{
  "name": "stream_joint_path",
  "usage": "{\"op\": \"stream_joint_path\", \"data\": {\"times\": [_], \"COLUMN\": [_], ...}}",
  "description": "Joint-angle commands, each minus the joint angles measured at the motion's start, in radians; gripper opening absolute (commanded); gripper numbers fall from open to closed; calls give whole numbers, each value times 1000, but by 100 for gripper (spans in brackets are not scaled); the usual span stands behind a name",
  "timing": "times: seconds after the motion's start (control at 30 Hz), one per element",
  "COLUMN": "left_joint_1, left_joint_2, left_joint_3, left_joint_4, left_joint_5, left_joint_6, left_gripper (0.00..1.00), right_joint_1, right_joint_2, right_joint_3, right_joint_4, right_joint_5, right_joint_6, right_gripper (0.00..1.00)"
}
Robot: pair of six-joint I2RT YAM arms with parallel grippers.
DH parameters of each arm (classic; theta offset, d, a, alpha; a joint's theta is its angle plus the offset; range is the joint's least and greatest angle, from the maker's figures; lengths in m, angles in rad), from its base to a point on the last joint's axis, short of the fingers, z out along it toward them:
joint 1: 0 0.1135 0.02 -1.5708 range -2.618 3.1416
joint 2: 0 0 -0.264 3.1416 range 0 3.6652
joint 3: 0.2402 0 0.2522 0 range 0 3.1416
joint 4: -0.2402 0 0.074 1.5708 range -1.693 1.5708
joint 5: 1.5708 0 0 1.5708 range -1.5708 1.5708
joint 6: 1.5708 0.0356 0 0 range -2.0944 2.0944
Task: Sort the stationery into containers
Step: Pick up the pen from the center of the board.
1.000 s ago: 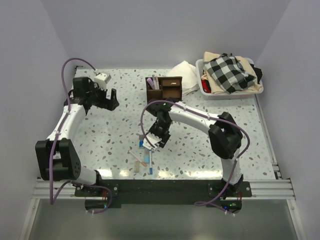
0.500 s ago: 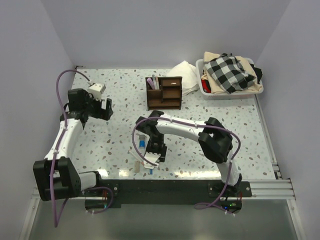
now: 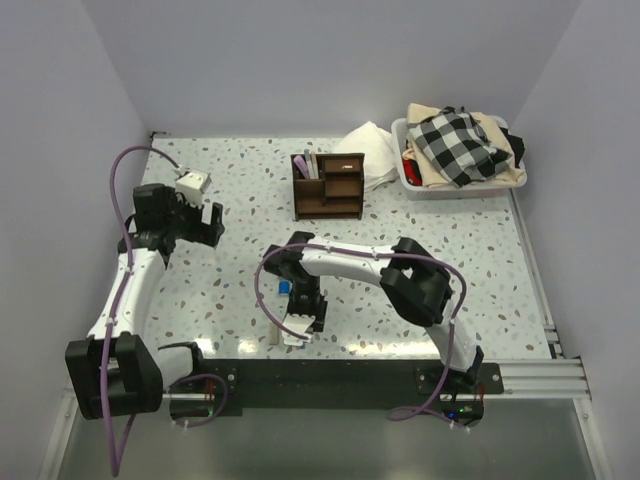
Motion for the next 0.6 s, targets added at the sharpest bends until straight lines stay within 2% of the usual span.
{"op": "stream_joint_path", "data": {"times": [0.0,0.3,0.57], "left_joint_1": [8,9,9], "left_joint_2": [-24,-50,-47], "left_joint_3": [-9,-40,-38], "left_joint_4": [-1,-7,2], "left_joint_5": [-7,9,32], "left_joint_6": [23,17,-16], "left_gripper": [100,100,100], "right_joint_1": [18,14,14], "right_joint_2": [14,29,60], "right_joint_3": [43,132,166], "right_joint_4": [17,26,57], "right_joint_5": [-55,-66,-31], "right_joint_6": [-575,-509,-482], "right_gripper": [45,38,40]}}
